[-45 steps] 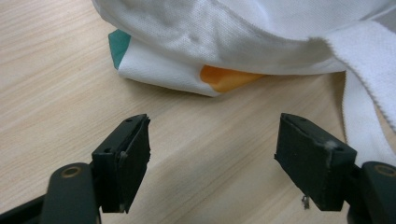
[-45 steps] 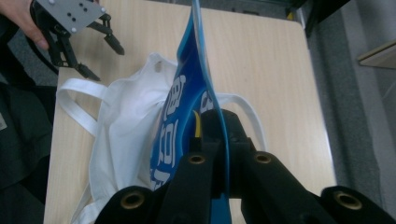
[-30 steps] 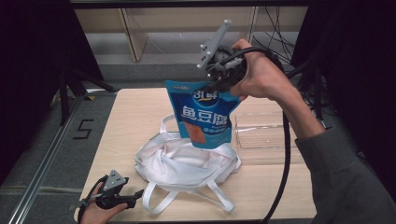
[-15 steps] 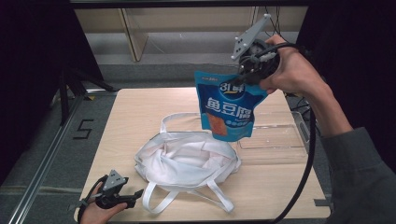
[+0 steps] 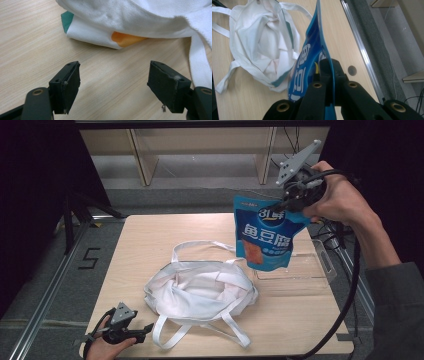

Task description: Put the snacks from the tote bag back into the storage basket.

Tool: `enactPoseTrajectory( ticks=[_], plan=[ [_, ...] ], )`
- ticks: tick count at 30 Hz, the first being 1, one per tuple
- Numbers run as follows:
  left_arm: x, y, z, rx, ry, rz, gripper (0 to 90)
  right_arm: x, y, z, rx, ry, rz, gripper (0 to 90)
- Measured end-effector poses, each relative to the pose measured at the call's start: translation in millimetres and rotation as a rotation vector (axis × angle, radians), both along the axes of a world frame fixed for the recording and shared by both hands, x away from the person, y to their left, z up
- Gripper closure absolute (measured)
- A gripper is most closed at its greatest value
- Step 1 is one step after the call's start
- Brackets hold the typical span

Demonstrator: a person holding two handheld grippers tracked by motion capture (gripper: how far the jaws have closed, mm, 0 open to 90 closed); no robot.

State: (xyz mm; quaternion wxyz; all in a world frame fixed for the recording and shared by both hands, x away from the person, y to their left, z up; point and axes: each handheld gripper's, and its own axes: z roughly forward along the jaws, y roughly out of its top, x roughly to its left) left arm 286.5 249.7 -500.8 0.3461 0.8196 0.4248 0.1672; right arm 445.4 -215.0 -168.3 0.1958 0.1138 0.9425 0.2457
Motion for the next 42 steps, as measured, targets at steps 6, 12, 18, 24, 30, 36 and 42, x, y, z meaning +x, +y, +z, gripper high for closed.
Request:
enactPoseTrajectory(
  ticks=[6,12,18,24,30,36,42],
  plan=[
    [0.2,1.6,-0.1,0.001,0.005,0.016,24.9,4.1,-21.4,-5.3,0.017,0.002,-0.014,90.0],
    [-0.1,1.2,-1.5,-0.019,0.004,0.042,24.9,8.5,-37.1,-12.8,0.023,0.000,-0.033,90.0],
    [1.0,3.7,-0.4,0.008,0.018,0.026,24.9,14.1,-50.3,-22.9,0.035,0.001,-0.020,90.0],
    [1.3,5.2,-1.6,0.007,0.016,0.039,25.1,18.2,-58.0,-33.3,0.045,0.012,-0.015,90.0],
    [0.8,5.3,-1.6,0.018,0.018,0.033,25.1,22.2,-61.4,-39.4,0.046,0.016,-0.012,90.0],
    [1.0,5.1,-1.9,0.020,0.027,0.037,25.1,20.8,-66.1,-40.9,0.074,0.041,-0.024,90.0],
    [0.4,3.7,-2.5,0.011,0.028,0.033,25.1,23.0,-75.3,-43.5,0.073,0.032,-0.024,90.0]
  ],
)
